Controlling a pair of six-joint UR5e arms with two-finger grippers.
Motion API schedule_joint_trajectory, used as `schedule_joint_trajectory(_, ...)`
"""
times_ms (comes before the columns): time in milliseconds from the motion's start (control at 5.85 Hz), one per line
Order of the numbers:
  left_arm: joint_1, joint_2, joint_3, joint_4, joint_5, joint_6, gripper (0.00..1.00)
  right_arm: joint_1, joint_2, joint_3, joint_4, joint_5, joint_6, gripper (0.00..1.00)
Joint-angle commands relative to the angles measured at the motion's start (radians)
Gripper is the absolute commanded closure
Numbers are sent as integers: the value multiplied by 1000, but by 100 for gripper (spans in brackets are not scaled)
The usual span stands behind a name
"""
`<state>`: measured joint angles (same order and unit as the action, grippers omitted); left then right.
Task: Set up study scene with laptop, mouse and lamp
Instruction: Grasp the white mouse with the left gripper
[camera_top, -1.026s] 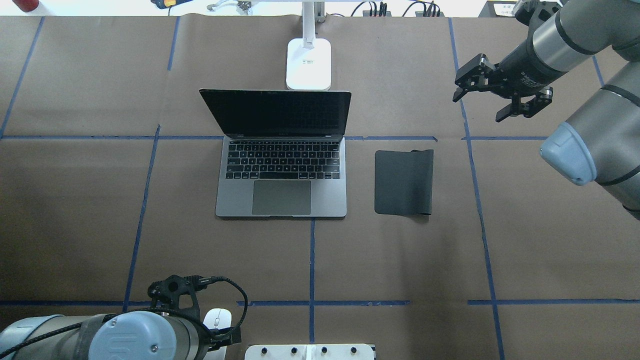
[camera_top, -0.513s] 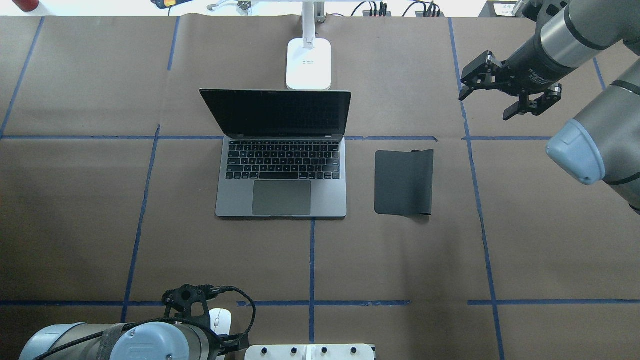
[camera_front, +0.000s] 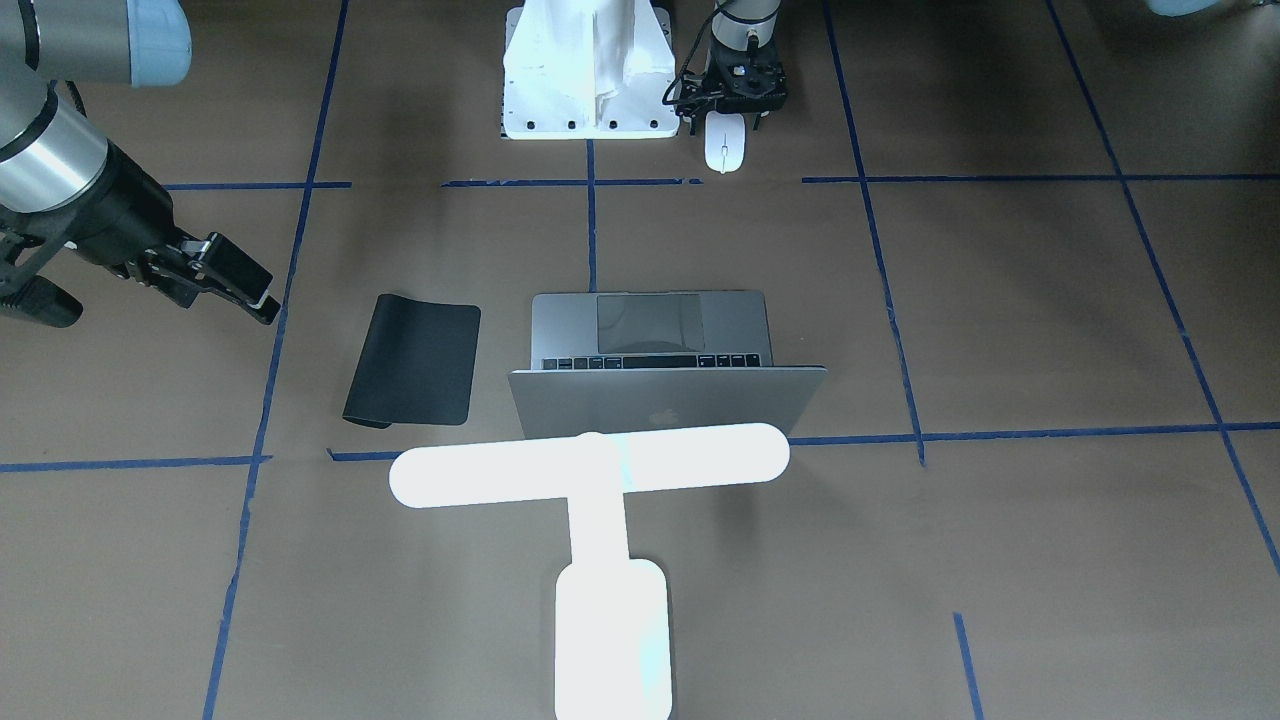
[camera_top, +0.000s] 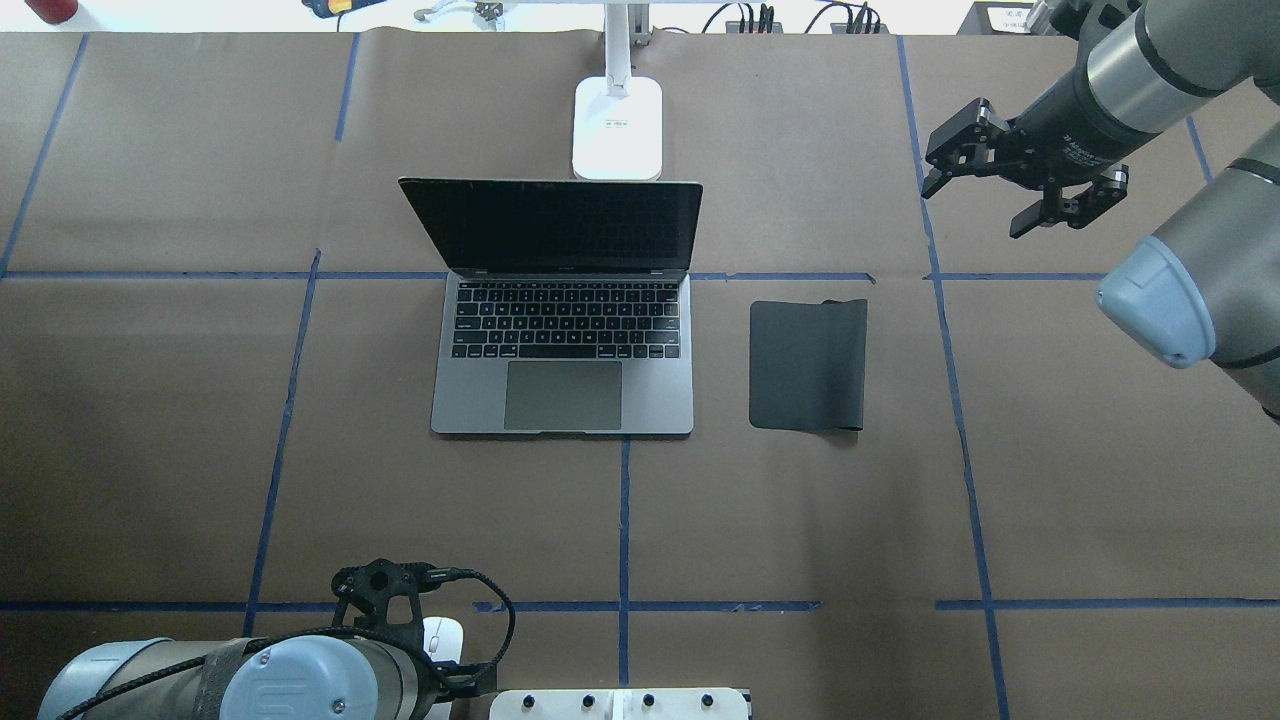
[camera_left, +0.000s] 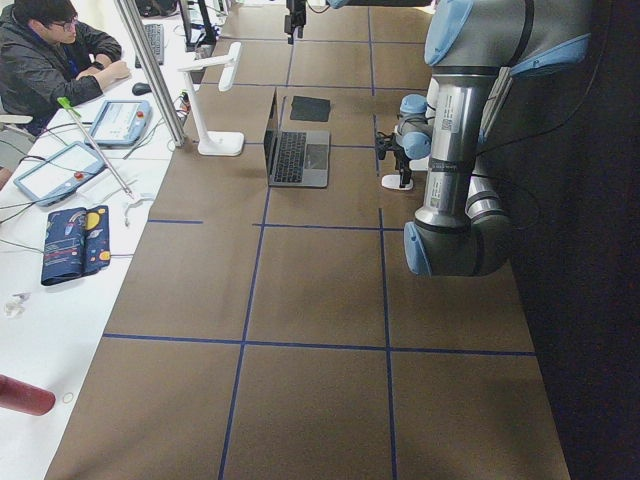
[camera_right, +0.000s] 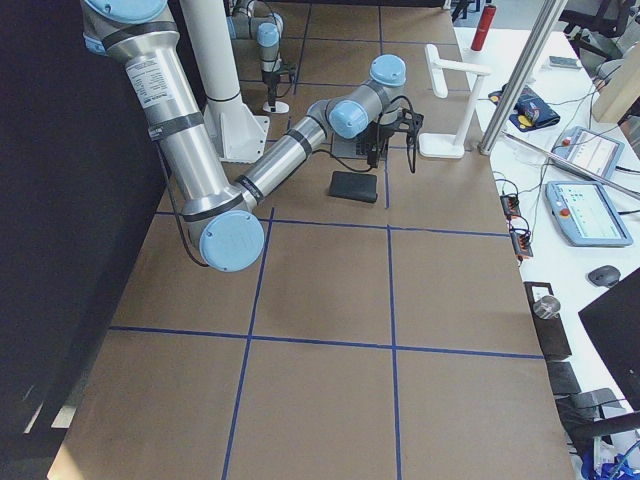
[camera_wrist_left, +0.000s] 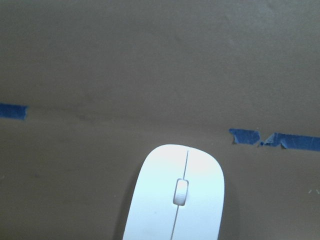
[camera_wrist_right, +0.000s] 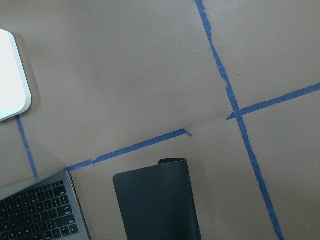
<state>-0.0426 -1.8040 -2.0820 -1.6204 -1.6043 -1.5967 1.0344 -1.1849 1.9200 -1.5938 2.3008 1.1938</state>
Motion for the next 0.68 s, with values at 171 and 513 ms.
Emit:
schedule_joint_trajectory(171, -8, 2, 10, -1, 0, 67, 0, -1, -2, 1, 0, -8, -23, 0)
schedule_joint_trajectory(513, 0, -2, 31, -6, -3, 60, 0, -8, -2, -2, 0, -11, -23, 0)
